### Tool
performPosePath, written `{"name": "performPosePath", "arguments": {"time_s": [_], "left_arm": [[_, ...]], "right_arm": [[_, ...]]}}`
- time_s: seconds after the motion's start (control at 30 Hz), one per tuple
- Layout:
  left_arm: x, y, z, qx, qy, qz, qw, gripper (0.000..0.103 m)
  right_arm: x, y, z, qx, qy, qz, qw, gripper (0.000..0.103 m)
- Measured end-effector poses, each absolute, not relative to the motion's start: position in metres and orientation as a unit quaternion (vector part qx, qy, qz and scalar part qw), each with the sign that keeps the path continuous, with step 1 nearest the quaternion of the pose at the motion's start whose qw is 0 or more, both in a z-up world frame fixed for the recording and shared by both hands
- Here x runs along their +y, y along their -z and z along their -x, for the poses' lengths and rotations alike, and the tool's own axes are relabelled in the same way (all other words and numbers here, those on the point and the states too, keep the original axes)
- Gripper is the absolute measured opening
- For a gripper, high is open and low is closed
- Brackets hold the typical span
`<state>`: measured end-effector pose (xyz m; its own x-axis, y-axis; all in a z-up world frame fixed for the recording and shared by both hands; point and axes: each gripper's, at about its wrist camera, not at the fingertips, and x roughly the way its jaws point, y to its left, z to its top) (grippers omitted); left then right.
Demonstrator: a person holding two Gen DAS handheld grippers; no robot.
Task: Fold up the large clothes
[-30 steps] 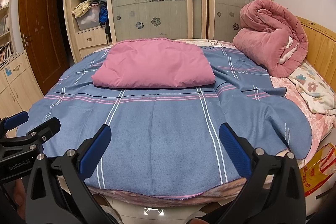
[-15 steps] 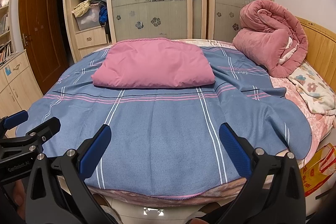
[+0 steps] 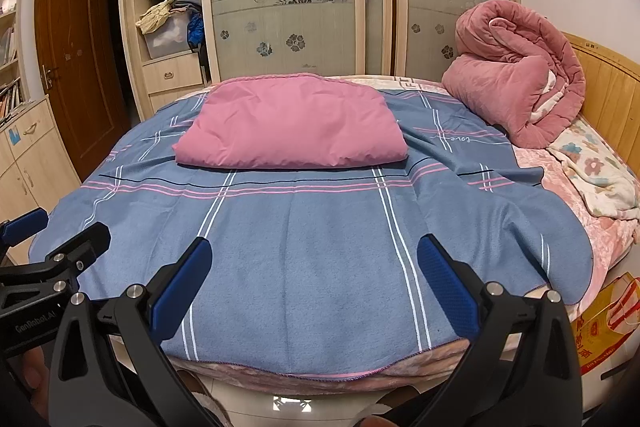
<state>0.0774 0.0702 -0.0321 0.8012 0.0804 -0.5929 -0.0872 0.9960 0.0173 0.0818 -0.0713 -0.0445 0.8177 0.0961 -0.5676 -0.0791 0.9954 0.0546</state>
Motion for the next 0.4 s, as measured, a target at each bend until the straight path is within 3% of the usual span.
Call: {"name": "performPosePath", "arguments": {"time_s": [0.4], "left_arm": [[0.0697,0.0338,-0.0815,0.324,-0.028,0.011,0.946,0.101]], "right_arm": [[-0.0743,0.0441,-0.0823,0.3,-0.045,-0.016,0.953,0.102]]}}
